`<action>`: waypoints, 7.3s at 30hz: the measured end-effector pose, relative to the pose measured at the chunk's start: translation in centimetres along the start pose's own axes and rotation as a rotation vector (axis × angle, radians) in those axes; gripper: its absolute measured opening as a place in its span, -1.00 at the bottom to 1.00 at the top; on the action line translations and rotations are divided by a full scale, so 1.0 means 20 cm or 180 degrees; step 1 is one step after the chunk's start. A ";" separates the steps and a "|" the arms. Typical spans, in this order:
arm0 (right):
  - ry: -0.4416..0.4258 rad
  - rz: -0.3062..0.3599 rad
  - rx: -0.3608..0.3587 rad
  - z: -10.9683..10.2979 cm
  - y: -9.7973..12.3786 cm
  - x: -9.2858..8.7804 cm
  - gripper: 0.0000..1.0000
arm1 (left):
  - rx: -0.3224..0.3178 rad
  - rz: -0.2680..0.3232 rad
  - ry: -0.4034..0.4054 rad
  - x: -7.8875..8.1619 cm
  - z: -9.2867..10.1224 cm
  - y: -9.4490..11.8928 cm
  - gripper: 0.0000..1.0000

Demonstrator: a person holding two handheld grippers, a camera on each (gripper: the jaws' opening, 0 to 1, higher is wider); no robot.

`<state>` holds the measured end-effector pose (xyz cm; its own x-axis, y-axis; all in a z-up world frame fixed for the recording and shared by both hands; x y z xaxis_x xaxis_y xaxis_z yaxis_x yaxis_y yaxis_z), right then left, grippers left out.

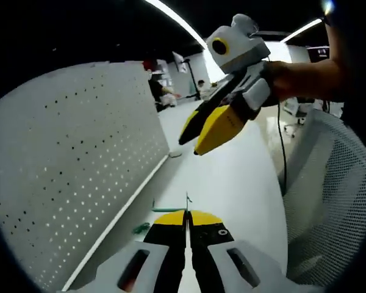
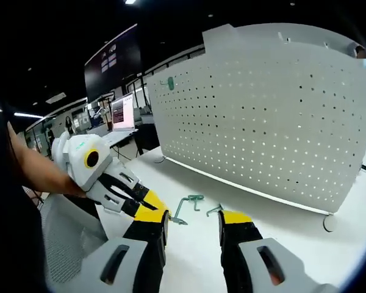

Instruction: Insert the hook assembly into the mounting plate slot until the hook locks in place.

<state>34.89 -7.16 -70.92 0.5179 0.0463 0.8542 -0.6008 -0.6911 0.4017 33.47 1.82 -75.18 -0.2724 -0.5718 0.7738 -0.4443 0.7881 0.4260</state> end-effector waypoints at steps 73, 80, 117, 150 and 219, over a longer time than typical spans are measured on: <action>-0.0204 -0.0485 0.0439 -0.15 -0.06 -0.11 -0.96 | -0.0369 0.0766 0.1689 0.12 -0.11 0.13 -0.77; -0.0023 -0.0490 0.0505 -0.19 -0.07 -0.12 -0.96 | -0.0493 0.0673 0.1612 0.13 -0.10 0.10 -0.77; 0.0174 -0.0252 0.0754 -0.21 -0.01 -0.08 -0.52 | -0.0529 0.0965 0.1624 0.16 -0.12 0.21 -0.97; 0.0448 -0.0748 0.1542 -0.40 0.01 -0.23 -0.67 | -0.1354 0.1180 0.1146 0.28 0.02 0.30 -0.96; 0.0843 -0.1182 0.1268 -0.38 -0.03 -0.32 -0.53 | -0.1655 0.0039 0.0110 0.13 0.15 0.22 -0.95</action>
<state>27.26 -1.64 -74.18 0.4493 0.4788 0.7542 -0.1081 -0.8089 0.5779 28.17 3.21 -72.74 -0.2428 -0.5609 0.7915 0.0437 0.8088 0.5865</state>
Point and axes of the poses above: the point that each gripper's makers call its tool centre point, and the gripper's own axes: y roughly backward along the fingers, z roughly to its right, x roughly out of its top, the point moved 4 cm from there along y, roughly backward along the fingers, and after that the axes turned 13 degrees about -y, right-handed, at the moved point
